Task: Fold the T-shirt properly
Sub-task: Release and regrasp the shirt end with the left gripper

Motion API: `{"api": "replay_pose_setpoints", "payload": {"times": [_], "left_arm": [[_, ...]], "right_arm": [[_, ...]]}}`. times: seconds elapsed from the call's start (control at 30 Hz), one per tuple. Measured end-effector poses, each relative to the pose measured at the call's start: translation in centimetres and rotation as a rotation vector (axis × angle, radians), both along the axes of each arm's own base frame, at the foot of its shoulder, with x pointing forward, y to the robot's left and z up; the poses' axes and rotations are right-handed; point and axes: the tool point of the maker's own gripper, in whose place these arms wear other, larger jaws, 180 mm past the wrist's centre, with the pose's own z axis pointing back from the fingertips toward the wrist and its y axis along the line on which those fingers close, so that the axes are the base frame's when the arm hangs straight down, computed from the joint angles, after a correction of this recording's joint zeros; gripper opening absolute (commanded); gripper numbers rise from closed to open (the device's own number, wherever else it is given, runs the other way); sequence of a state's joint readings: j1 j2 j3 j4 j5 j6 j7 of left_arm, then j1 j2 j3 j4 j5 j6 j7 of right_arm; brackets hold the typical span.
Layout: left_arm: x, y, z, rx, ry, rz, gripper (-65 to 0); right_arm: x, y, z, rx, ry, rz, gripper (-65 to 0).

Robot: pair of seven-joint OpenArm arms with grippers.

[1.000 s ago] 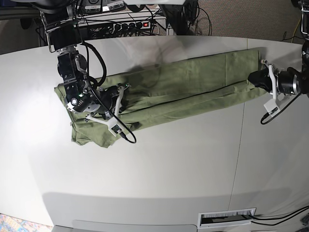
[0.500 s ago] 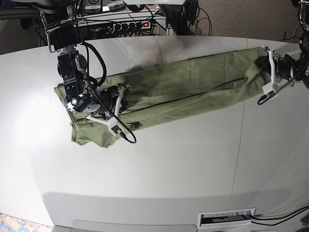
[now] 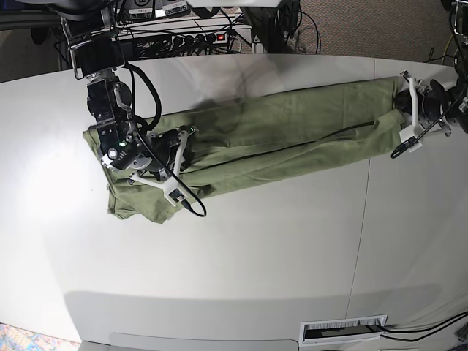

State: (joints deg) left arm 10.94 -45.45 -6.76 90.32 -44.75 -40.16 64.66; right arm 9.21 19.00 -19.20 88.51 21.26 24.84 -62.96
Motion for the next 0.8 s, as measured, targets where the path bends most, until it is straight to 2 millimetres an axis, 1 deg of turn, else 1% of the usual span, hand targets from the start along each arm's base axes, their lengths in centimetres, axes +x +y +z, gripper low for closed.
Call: {"api": "replay_pose_setpoints", "payload": {"times": [0.07,0.23,0.3,0.43,0.53,0.63,0.7,0.8], "left_arm": [[1.0,0.6,0.0,0.034,-0.048,0.033,-60.4],[2.7,3.6,0.3,0.222,-0.142,0.066,-60.4],[3.7,3.5,1.0,0.239,-0.202,0.082,-60.4],[6.3,3.5,3.0,0.265,-0.348,0.136,-60.4],[7.9,2.4,4.5,0.226,-0.445,0.15,-60.4],[8.8,0.7,5.9,0.164,-0.506,0.136,-60.5],[8.6,-0.6,6.0,0.091,-0.494,0.126,-60.5],[7.6,-2.5,5.7,0.014,-0.454,0.042,-60.5]], "right_arm": [[0.0,0.0,0.0,0.0,0.0,0.0,-63.6],[0.0,0.0,0.0,-0.001,0.0,0.0,-63.6],[0.0,0.0,0.0,-0.001,0.0,0.0,-63.6],[0.0,0.0,0.0,-0.001,0.0,0.0,-63.6],[0.0,0.0,0.0,-0.001,0.0,0.0,-63.6],[0.0,0.0,0.0,0.0,-0.001,0.0,-63.6],[0.0,0.0,0.0,0.0,0.0,0.0,-63.6],[0.0,0.0,0.0,0.0,0.0,0.0,-63.6]]}}
